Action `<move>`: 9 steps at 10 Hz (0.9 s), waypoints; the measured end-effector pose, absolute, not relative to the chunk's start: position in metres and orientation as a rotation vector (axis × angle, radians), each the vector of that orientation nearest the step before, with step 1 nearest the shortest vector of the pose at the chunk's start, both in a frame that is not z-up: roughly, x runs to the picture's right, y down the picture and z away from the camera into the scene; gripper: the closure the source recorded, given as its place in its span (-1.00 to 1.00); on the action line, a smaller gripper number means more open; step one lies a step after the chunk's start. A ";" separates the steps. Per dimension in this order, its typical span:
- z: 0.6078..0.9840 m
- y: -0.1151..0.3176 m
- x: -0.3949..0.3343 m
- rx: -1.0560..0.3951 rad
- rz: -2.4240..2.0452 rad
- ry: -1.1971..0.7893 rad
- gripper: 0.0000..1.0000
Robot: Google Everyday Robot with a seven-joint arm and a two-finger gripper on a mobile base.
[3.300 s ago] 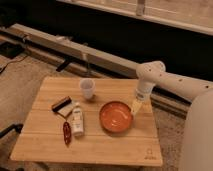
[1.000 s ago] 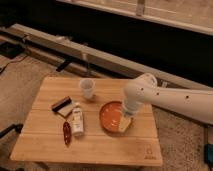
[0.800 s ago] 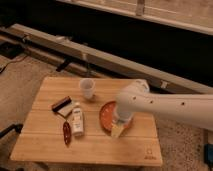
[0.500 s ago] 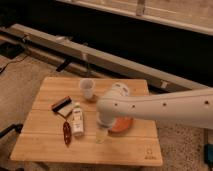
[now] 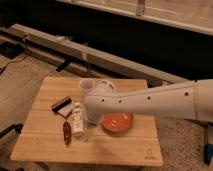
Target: Place the pepper in the ceramic bowl
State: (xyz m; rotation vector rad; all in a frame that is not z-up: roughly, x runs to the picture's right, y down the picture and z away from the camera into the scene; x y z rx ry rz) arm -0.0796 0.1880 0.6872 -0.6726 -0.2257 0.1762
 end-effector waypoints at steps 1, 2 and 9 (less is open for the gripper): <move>0.687 0.188 -0.080 -0.673 0.176 -0.226 -0.60; 0.687 0.188 -0.080 -0.673 0.175 -0.227 -0.60; 0.678 0.198 -0.135 -0.642 0.095 -0.268 -0.60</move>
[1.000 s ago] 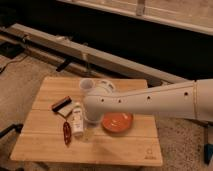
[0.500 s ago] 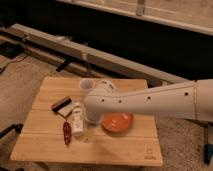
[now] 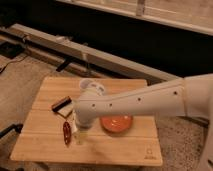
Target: Place the pepper in the ceramic bowl
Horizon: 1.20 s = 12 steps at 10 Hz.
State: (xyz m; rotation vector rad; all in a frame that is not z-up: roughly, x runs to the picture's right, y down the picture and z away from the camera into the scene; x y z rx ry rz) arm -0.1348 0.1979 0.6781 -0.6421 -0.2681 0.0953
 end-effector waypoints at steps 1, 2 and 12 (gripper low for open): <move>0.675 0.203 -0.152 -0.643 0.072 -0.281 -0.60; 0.672 0.211 -0.173 -0.651 0.042 -0.294 -0.60; 0.722 0.249 -0.213 -0.779 -0.047 -0.271 -0.60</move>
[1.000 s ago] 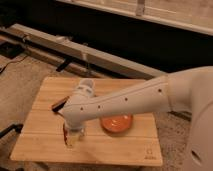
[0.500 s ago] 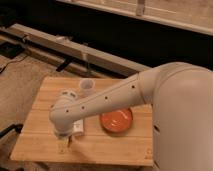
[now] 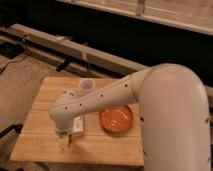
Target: Place the pepper in the ceramic bowl
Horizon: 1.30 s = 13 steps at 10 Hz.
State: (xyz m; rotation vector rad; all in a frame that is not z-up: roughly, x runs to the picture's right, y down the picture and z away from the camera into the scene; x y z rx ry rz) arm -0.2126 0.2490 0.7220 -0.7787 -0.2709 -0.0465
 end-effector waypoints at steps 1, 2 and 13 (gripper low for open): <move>0.727 0.249 -0.214 -0.782 -0.058 -0.264 -0.60; 0.729 0.249 -0.215 -0.785 -0.065 -0.259 -0.60; 0.776 0.249 -0.194 -0.827 -0.042 -0.197 -0.60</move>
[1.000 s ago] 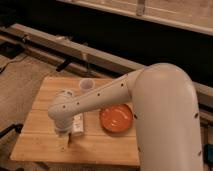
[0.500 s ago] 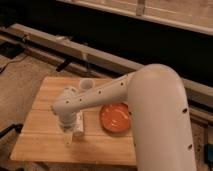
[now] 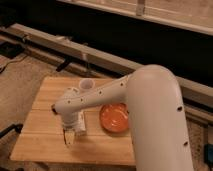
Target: Place the pepper in the ceramic bowl
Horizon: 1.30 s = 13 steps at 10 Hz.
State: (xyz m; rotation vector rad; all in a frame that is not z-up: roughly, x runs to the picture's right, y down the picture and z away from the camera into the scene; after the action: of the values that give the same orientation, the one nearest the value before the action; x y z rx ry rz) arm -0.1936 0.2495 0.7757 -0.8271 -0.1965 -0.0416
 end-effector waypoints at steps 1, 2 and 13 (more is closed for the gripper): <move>0.774 0.253 -0.197 -0.829 -0.044 -0.201 -0.60; 0.771 0.257 -0.199 -0.833 -0.043 -0.203 -0.60; 0.778 0.251 -0.217 -0.811 -0.034 -0.204 -0.60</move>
State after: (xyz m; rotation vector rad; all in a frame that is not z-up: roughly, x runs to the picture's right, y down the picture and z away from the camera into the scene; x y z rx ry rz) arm -0.2171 0.2515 0.7775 -0.8113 -0.2042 -0.0336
